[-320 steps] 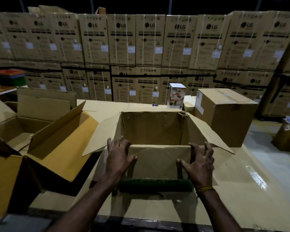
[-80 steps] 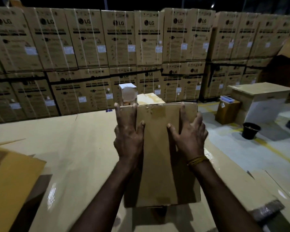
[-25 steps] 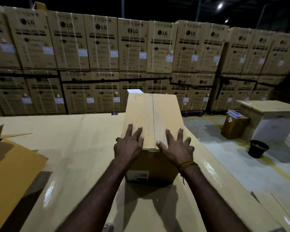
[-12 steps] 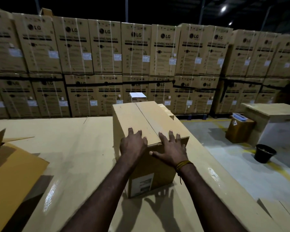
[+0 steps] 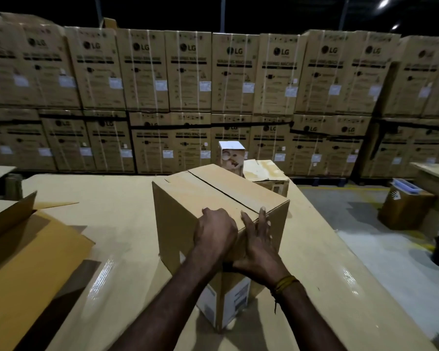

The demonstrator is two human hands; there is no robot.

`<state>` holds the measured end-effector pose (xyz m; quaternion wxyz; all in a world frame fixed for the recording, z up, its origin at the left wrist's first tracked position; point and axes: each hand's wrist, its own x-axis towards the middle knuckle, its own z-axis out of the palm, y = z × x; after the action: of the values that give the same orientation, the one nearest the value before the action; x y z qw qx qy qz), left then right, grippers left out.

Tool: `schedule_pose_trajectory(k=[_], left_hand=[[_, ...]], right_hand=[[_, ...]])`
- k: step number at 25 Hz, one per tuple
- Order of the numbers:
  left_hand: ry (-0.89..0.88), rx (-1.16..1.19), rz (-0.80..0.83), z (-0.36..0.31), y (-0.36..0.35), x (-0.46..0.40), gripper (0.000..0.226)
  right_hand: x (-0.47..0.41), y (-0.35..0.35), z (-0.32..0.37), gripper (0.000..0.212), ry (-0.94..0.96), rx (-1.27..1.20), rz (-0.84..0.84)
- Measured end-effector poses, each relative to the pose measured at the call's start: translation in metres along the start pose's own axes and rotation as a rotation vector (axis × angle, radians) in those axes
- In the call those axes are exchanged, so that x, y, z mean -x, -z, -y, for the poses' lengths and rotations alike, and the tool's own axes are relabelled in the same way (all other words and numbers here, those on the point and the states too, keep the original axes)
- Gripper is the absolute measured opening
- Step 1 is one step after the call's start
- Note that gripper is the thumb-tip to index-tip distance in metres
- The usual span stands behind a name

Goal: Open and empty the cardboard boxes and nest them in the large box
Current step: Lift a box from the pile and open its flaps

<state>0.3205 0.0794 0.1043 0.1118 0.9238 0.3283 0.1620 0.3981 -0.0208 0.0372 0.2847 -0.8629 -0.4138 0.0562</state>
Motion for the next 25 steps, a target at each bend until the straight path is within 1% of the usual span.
schedule_pose_trajectory(k=[2,4,6,8,10,12,13,14,16,18,20,23,25], left_hand=[[0.001,0.036,0.014,-0.012,-0.001,0.003,0.027],[-0.021,0.076,0.035,-0.027,-0.004,0.008,0.029],[-0.048,0.152,0.034,-0.041,-0.009,0.011,0.034],[-0.078,0.138,0.005,-0.05,-0.011,0.01,0.038],[-0.106,0.112,-0.018,-0.058,-0.013,0.002,0.041],[-0.153,0.237,0.005,-0.06,-0.016,-0.011,0.036],[-0.181,0.304,0.032,-0.059,-0.019,-0.019,0.032],[-0.206,0.313,0.063,-0.057,-0.025,-0.028,0.033],[-0.201,0.159,0.129,-0.046,-0.036,-0.045,0.047],[-0.157,0.022,0.184,-0.031,-0.04,-0.06,0.06],[-0.148,-0.032,0.215,-0.019,-0.042,-0.075,0.065],[-0.15,-0.086,0.207,-0.007,-0.04,-0.092,0.067],[-0.14,-0.072,0.166,-0.001,-0.04,-0.103,0.071]], right_hand=[[0.0,0.008,-0.01,0.139,0.011,-0.038,0.003],[-0.001,0.021,-0.025,0.134,0.031,-0.057,-0.015],[0.0,0.035,-0.046,0.121,0.06,-0.064,-0.041],[0.001,0.052,-0.069,0.109,0.093,-0.091,-0.031],[-0.001,0.072,-0.092,0.106,0.105,-0.044,0.027],[-0.009,0.095,-0.113,0.104,0.088,-0.003,0.1],[-0.012,0.107,-0.122,0.104,0.074,-0.021,0.143],[-0.016,0.119,-0.129,0.103,0.057,-0.062,0.195],[-0.02,0.136,-0.135,0.101,0.024,-0.165,0.307],[-0.022,0.138,-0.131,0.101,0.027,-0.198,0.354],[-0.029,0.13,-0.121,0.101,0.023,-0.136,0.32],[-0.048,0.117,-0.102,0.086,-0.019,0.085,0.186],[-0.069,0.112,-0.086,0.078,-0.059,0.246,0.179]])
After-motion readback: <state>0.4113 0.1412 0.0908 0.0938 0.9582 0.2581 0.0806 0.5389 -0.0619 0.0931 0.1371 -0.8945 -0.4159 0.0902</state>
